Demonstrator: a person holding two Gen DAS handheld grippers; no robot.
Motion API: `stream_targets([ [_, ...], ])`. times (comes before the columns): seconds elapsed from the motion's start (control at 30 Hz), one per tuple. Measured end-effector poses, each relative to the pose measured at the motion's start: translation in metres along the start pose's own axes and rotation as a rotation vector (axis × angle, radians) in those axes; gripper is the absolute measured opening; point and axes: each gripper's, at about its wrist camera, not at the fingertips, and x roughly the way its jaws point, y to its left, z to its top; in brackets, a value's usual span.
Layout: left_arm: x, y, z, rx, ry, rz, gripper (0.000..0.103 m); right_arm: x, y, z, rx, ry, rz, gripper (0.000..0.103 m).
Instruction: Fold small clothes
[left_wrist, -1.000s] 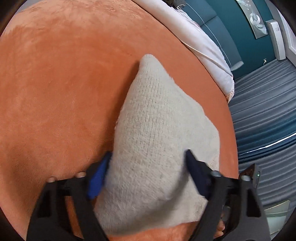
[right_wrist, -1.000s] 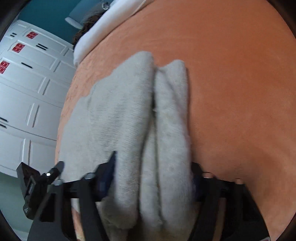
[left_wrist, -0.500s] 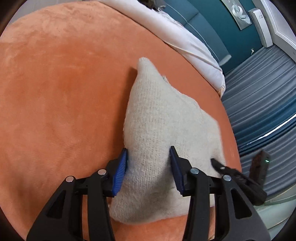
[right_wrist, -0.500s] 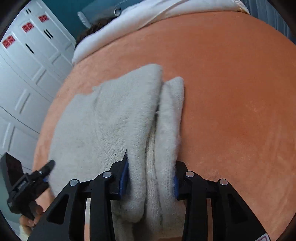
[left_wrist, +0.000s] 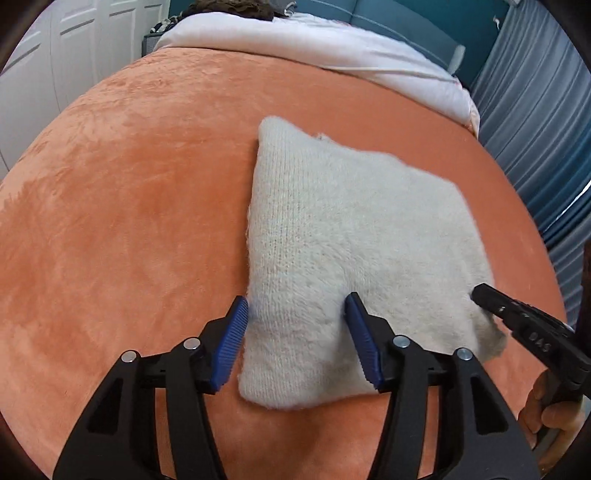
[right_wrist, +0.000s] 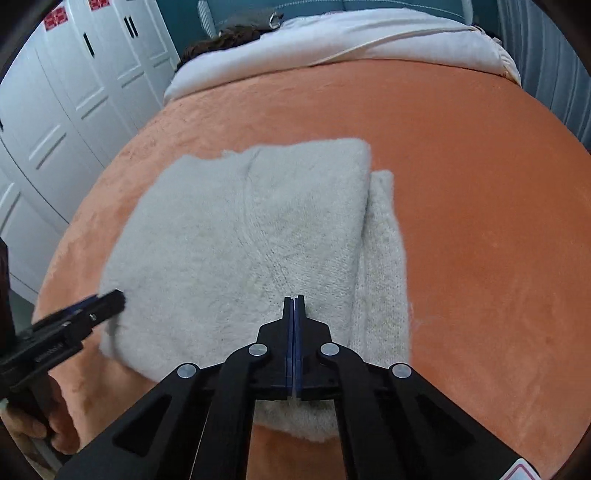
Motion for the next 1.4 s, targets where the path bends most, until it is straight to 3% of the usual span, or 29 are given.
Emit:
stream_targets([
  [0.07, -0.017, -0.010, 0.000, 0.037, -0.034, 0.036, 0.055, -0.031, -0.003, -0.007, 0.003, -0.042, -0.006, 0.007],
  [0.13, -0.036, -0.019, -0.009, 0.063, -0.063, 0.073, 0.075, -0.053, -0.006, -0.020, 0.012, -0.073, -0.005, 0.017],
  [0.2, -0.050, -0.025, -0.024, 0.065, -0.089, 0.091, 0.089, -0.071, -0.009, -0.042, 0.026, -0.099, -0.057, 0.034],
  [0.27, -0.059, -0.033, -0.042, 0.073, -0.098, 0.105, 0.094, -0.079, -0.008, -0.064, 0.049, -0.118, -0.080, 0.054],
  [0.33, -0.058, -0.041, -0.063, 0.087, -0.074, 0.127, 0.095, -0.078, -0.009, -0.085, 0.077, -0.124, -0.112, 0.066],
  [0.4, -0.053, -0.046, -0.083, 0.099, -0.040, 0.143, 0.095, -0.070, -0.012, -0.105, 0.101, -0.112, -0.159, 0.067],
  [0.53, -0.041, -0.050, -0.114, 0.120, -0.053, 0.185, 0.095, -0.064, -0.016, -0.138, 0.104, -0.139, -0.212, 0.074],
  [0.73, -0.024, -0.049, -0.144, 0.157, -0.021, 0.236, 0.095, -0.043, -0.016, -0.157, 0.060, -0.133, -0.249, 0.077],
  [0.83, -0.021, -0.046, -0.151, 0.153, -0.019, 0.233, 0.095, -0.035, -0.017, -0.160, 0.091, -0.122, -0.227, 0.078],
  [0.97, -0.020, -0.045, -0.155, 0.173, -0.038, 0.232, 0.095, -0.028, -0.010, -0.165, 0.055, -0.138, -0.267, 0.082],
  [1.4, -0.013, -0.047, -0.160, 0.179, -0.084, 0.241, 0.098, -0.020, -0.003, -0.172, 0.037, -0.152, -0.280, 0.092],
])
